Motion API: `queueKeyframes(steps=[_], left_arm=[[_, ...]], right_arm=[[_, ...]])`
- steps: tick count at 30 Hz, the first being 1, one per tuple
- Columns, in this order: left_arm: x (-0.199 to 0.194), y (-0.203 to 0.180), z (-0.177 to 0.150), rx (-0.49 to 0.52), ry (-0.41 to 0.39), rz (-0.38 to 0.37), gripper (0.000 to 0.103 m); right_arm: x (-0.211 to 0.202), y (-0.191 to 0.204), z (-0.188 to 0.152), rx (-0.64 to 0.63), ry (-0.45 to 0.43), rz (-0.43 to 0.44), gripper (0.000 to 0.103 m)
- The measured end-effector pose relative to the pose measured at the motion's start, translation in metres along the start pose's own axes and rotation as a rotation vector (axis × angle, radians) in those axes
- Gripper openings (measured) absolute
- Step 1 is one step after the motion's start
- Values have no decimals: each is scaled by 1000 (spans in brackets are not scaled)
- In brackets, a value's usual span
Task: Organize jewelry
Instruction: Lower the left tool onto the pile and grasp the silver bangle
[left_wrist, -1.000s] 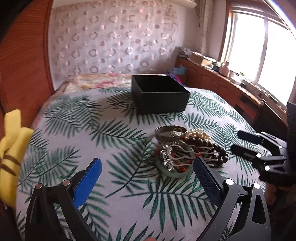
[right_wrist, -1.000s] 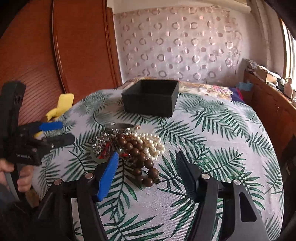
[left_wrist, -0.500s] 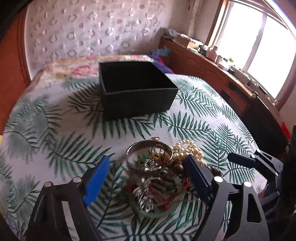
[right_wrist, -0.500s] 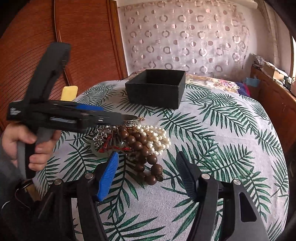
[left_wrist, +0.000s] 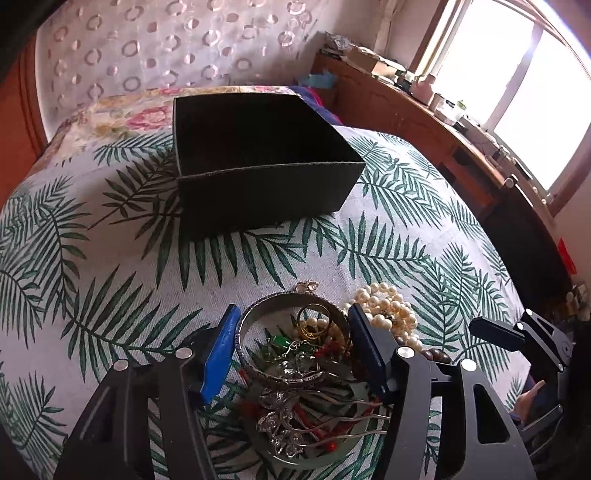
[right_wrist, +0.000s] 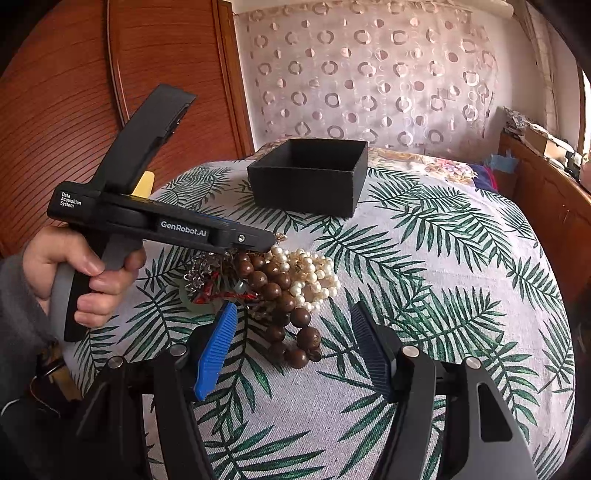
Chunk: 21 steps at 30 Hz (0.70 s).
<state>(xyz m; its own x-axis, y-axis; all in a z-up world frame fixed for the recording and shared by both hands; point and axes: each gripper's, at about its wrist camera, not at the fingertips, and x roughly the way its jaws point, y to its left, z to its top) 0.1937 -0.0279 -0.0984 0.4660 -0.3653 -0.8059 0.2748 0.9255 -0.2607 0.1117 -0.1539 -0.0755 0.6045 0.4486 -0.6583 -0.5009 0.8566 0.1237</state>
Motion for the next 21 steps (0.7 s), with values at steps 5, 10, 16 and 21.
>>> queueKeyframes(steps=[5,10,16,21], left_arm=[[-3,-3,-1,36,-11,14,57],[-21,2,-2,30,-59,21,57],[-50,9,-6,7,-142,37,57],[-67,6,-20,-5,-192,34,57]], right_arm=[[0,1,0,-2,0,1,67],[3,3,0,-6,5,-2,67],[6,-4,0,-10,16,-1,66],[11,-13,-2,-11,51,7,40]])
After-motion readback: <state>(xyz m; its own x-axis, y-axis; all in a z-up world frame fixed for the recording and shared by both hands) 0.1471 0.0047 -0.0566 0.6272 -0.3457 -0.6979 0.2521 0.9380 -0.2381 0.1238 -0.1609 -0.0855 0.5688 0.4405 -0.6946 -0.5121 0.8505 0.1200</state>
